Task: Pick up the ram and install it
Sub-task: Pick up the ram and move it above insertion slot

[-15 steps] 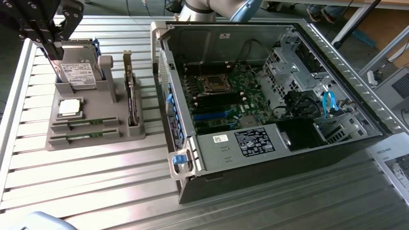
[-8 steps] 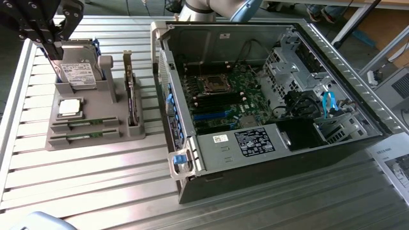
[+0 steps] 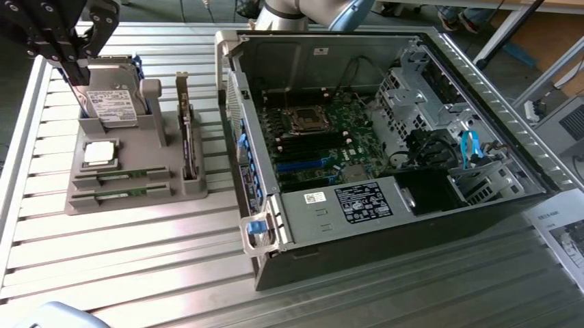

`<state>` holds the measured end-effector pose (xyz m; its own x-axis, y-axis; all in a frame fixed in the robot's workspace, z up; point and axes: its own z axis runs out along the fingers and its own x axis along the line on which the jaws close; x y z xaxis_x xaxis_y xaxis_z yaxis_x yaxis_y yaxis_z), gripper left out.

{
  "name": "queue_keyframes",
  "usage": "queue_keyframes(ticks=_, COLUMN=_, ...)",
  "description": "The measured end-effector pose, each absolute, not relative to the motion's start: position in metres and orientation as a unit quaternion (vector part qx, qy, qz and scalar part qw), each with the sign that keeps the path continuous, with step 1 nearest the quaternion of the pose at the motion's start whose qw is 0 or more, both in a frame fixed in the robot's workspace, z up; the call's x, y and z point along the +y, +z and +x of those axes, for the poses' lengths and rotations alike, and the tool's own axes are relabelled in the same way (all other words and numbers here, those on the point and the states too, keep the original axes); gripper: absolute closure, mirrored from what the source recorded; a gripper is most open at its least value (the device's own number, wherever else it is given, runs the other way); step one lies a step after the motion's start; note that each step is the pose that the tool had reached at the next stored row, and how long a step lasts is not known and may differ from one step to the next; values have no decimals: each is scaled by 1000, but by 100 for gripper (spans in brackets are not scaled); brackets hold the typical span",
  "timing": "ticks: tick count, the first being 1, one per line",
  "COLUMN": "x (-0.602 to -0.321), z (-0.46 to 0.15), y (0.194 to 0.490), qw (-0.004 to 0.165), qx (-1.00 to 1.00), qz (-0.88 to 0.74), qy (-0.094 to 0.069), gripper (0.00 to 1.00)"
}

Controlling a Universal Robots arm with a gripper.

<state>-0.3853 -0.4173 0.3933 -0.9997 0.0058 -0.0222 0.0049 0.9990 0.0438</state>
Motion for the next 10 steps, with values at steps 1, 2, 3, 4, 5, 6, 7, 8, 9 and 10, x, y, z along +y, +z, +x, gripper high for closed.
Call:
queue_keyframes(ticks=1, x=-417, z=-385, y=393, qw=11, qx=1000, qz=1, qy=22, gripper=90)
queue_keyframes(ticks=2, x=-417, z=-385, y=393, qw=11, qx=1000, qz=-1, qy=22, gripper=90)
queue_keyframes(ticks=3, x=-417, z=-385, y=393, qw=11, qx=1000, qz=-4, qy=22, gripper=90)
queue_keyframes(ticks=4, x=-417, z=-385, y=393, qw=11, qx=1000, qz=-6, qy=22, gripper=90)
queue_keyframes(ticks=5, x=-417, z=-385, y=393, qw=11, qx=1000, qz=-9, qy=22, gripper=90)
queue_keyframes(ticks=6, x=-417, z=-385, y=393, qw=11, qx=1000, qz=-12, qy=22, gripper=90)
queue_keyframes(ticks=7, x=-417, z=-385, y=393, qw=11, qx=1000, qz=-14, qy=22, gripper=90)
queue_keyframes(ticks=8, x=-417, z=-385, y=393, qw=11, qx=1000, qz=-17, qy=22, gripper=90)
queue_keyframes(ticks=9, x=-417, z=-385, y=393, qw=11, qx=1000, qz=-19, qy=22, gripper=90)
queue_keyframes(ticks=10, x=-417, z=-385, y=393, qw=11, qx=999, qz=-22, qy=22, gripper=90)
